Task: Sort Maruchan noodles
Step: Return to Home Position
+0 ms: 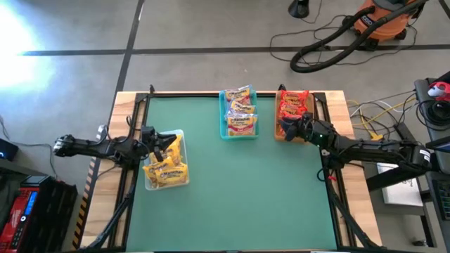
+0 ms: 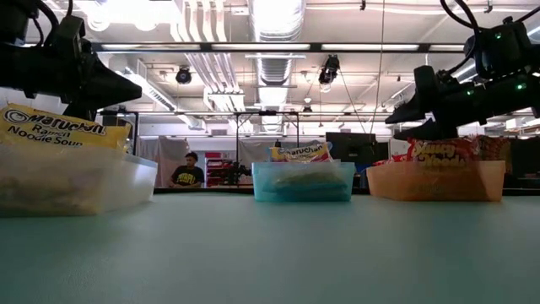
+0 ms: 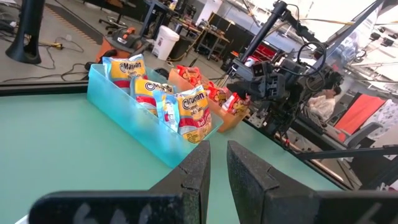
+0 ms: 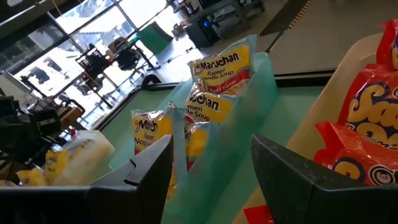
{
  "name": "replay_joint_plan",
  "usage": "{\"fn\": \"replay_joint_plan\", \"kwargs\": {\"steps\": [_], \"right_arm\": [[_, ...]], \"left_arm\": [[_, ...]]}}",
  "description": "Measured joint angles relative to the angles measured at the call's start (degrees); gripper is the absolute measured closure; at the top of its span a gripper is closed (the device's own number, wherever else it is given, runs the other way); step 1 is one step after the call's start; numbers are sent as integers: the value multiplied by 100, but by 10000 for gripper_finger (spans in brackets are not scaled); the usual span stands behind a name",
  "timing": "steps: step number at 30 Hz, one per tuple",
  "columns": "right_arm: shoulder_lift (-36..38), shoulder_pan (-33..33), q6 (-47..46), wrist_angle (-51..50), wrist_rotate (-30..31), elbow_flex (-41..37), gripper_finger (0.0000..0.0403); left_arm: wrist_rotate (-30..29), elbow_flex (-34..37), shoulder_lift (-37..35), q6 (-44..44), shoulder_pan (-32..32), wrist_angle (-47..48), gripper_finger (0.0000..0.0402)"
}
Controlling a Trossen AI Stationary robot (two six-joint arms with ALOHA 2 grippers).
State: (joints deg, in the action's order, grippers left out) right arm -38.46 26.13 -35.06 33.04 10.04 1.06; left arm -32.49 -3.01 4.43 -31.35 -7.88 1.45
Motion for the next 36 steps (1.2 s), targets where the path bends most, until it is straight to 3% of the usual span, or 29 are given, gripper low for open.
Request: {"fn": "replay_joint_plan", "kwargs": {"steps": [18,36], "right_arm": [[79,0,-34,-32,4,-9,200],[2489,0,-54,-31,20,-22,200]], "left_arm": [[7,2,-26,0,-2,-17,365],[28,61,-307,-2,-4,-44,365]]}}
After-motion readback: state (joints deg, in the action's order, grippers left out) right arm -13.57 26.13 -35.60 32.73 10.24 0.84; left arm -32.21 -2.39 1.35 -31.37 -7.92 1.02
